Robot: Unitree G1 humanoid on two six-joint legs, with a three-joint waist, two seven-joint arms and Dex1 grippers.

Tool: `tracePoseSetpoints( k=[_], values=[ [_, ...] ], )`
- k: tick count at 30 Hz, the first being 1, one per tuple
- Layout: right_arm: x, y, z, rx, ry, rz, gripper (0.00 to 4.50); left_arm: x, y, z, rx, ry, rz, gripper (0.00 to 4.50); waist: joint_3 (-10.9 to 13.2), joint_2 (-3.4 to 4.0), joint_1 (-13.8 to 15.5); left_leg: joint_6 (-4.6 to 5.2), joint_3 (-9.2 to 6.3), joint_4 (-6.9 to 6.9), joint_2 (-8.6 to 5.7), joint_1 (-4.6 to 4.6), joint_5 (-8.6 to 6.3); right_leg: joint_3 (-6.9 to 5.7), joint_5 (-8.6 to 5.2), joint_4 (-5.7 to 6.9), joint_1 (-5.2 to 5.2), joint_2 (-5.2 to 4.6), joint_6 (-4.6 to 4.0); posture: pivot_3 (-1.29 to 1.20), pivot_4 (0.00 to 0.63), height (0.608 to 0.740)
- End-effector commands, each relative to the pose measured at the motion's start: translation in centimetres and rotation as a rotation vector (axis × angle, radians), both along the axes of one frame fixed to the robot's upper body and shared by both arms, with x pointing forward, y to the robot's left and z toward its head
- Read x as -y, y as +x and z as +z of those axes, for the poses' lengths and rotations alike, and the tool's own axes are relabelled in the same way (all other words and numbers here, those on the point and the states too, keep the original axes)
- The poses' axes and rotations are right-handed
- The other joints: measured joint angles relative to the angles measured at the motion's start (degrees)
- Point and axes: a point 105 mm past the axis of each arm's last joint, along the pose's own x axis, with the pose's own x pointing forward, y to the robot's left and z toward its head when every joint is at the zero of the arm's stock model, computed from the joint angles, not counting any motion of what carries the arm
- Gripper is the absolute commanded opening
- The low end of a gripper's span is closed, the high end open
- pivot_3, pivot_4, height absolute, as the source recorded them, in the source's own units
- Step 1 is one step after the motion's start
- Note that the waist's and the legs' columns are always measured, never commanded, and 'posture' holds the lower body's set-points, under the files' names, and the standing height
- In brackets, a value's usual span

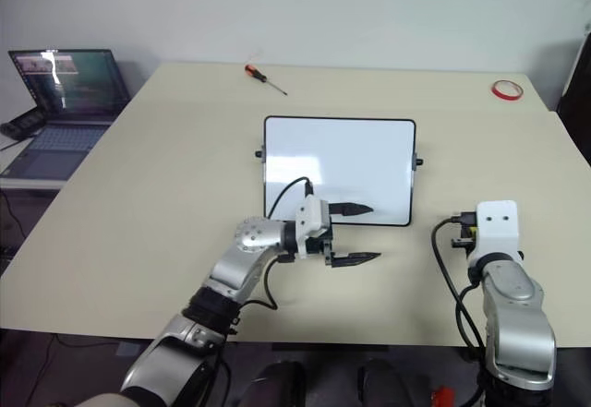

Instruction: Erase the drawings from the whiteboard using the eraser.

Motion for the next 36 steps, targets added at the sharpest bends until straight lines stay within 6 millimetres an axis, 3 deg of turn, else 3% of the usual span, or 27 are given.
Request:
tracePoseSetpoints(
  k=[1,29,30,36],
  values=[
    [0.6,0.0,0.5,0.020,0.002,-0.010,1.20,0.9,-0.2,0.9,0.062,-0.033,-0.036,4.50,0.00,0.00,0.00,0.00,0.01,0.01,0.00,0.00,0.00,0.02,0.00,0.00,0.00,0.00,0.00,0.00,0.150,0.740],
    [-0.9,2.9,-1.3,-0.044,0.028,0.145,1.20,-0.5,0.1,0.9,0.110,-0.005,0.039,4.50,-0.01,0.02,0.06,0.01,0.00,0.06,0.02,0.03,0.00,0.02,0.00,0.06,0.02,0.01,0.00,0.00,0.150,0.740],
    [-0.9,2.9,-1.3,-0.043,0.027,0.146,1.88,-0.5,0.1,0.9,0.110,-0.005,0.040,4.50,-0.01,0.02,0.06,0.01,0.00,0.07,0.02,0.03,0.00,0.02,0.00,0.06,0.03,0.01,0.00,0.00,0.150,0.740],
    [-0.6,2.9,-1.2,-0.040,0.017,0.139,3.88,-0.4,0.1,1.2,0.116,-0.004,0.037,4.50,-0.01,0.02,0.07,0.01,0.00,0.09,0.02,0.03,0.00,0.02,0.01,0.07,0.03,0.01,0.00,0.00,0.150,0.740]
  ],
)
